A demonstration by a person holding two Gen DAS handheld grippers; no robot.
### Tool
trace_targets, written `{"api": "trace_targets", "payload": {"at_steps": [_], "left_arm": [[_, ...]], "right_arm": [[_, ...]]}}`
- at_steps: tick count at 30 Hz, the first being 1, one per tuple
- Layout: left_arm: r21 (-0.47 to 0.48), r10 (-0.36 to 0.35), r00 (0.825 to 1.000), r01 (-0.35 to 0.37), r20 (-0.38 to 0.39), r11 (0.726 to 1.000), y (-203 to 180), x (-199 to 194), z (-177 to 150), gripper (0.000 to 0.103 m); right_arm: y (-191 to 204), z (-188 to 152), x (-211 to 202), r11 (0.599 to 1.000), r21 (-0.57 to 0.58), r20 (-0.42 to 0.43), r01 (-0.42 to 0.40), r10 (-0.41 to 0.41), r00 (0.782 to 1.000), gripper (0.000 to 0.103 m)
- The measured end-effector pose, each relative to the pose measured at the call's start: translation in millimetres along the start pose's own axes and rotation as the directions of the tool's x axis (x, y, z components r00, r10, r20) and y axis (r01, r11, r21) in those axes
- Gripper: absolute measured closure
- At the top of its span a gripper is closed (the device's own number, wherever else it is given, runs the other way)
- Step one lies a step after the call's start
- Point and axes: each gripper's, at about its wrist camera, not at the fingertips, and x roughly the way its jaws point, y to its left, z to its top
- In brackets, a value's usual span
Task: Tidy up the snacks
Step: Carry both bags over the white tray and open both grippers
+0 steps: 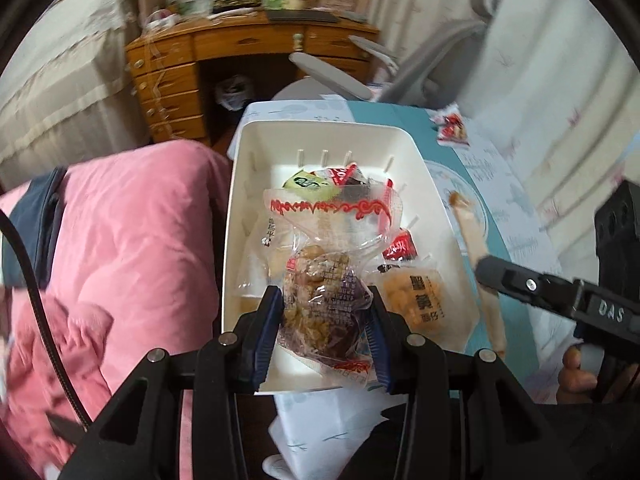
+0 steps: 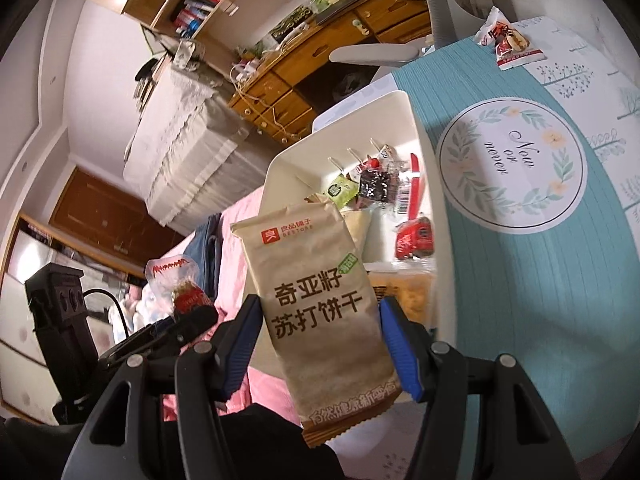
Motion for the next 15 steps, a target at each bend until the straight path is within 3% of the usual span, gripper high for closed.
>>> {"api": "trace_targets", "payload": {"at_steps": [2, 4, 15], "left_arm": [[0.045, -0.014, 1.000, 0.015, -0.002, 0.999, -0.7, 1.0, 0.3, 0.059], [0.076, -0.019, 1.000, 0.019, -0.002, 0.997, -2.2, 0.5, -1.0, 0.038], [0.079, -0.048, 0.998, 0.050, -0.027, 0.996, 7.0, 2.8, -7.7, 0.024]], "right_arm": [[4.5, -1.5, 4.7, 1.000, 0.005, 0.011, 0.011, -0.011, 1.000, 0.042], [10.3, -3.4, 9.7, 1.000, 0.004, 0.021, 0.028, -0.028, 0.999, 0.042], [23.9, -13.1, 14.3, 0.993, -0.002, 0.036, 0.118, -0.118, 0.992, 0.034]]}}
